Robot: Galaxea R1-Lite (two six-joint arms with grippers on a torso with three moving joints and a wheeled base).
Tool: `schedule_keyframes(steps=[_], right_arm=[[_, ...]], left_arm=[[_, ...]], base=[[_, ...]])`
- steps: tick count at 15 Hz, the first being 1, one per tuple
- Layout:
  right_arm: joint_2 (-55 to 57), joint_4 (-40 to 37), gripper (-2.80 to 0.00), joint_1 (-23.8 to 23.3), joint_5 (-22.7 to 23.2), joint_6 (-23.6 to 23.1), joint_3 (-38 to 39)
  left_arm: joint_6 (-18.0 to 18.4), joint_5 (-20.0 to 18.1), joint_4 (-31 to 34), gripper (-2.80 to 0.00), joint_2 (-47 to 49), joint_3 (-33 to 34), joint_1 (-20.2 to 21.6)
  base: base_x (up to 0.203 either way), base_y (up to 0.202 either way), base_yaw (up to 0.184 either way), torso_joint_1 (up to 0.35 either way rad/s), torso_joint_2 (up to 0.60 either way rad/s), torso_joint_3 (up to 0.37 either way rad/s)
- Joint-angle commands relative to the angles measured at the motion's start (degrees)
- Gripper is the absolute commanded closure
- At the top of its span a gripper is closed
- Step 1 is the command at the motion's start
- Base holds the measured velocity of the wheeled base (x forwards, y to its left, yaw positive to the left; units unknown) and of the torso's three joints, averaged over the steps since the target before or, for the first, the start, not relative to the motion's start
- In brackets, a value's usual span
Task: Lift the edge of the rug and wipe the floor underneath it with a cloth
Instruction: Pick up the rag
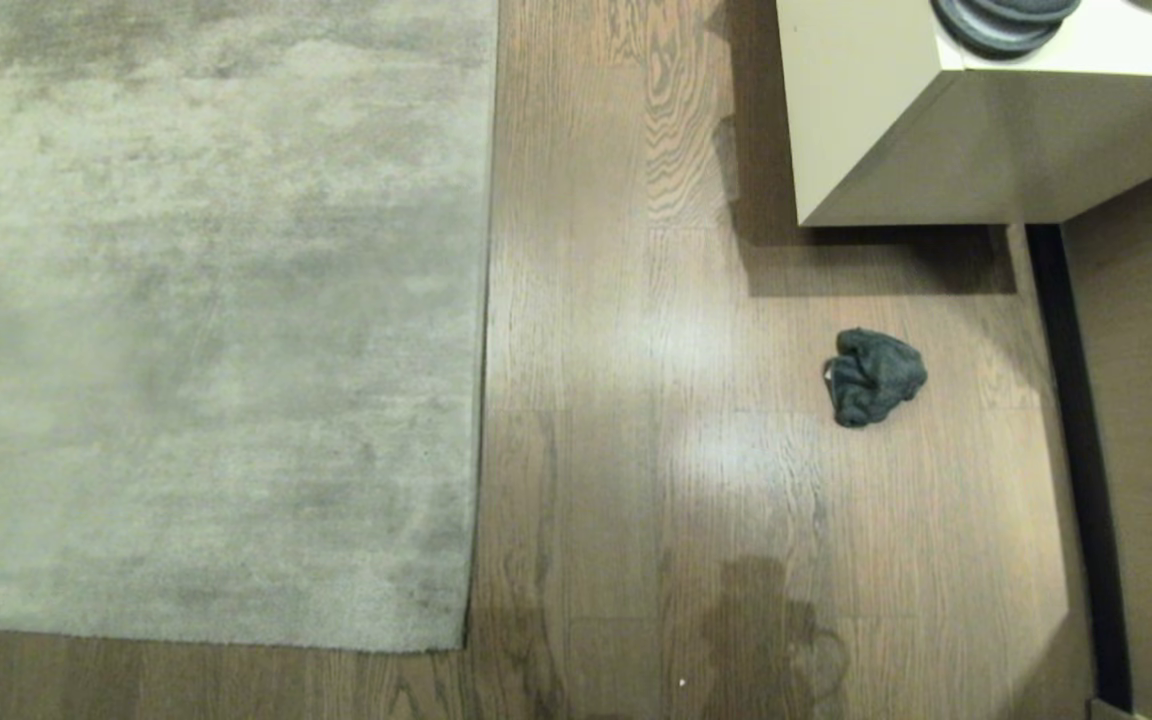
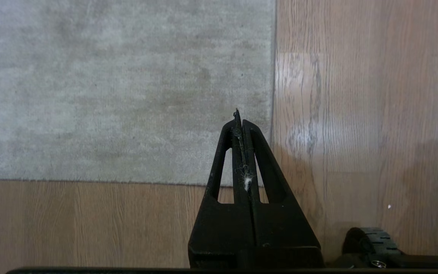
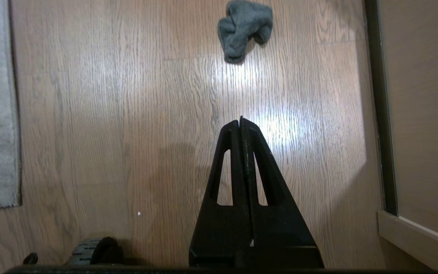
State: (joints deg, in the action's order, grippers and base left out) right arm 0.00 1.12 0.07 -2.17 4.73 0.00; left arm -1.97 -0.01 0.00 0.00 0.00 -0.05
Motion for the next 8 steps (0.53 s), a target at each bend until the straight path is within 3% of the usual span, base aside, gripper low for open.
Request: schedule_keyframes(steps=[1, 8], right_arm=[[0.00, -0.06, 0.00, 0.01, -0.03, 0.02, 0.00], [0.00, 0.02, 0.00, 0.01, -0.03, 0.02, 0.00]], left_arm=[[-0.05, 0.01, 0.00, 0.00, 0.00, 0.00, 0.05], [-0.05, 0.01, 0.00, 0.00, 0.00, 0.00, 0.05]], base=[[0.000, 0.000, 0.000, -0.002, 0.00, -0.198], [0.000, 0.000, 0.000, 0.002, 0.00, -0.197]])
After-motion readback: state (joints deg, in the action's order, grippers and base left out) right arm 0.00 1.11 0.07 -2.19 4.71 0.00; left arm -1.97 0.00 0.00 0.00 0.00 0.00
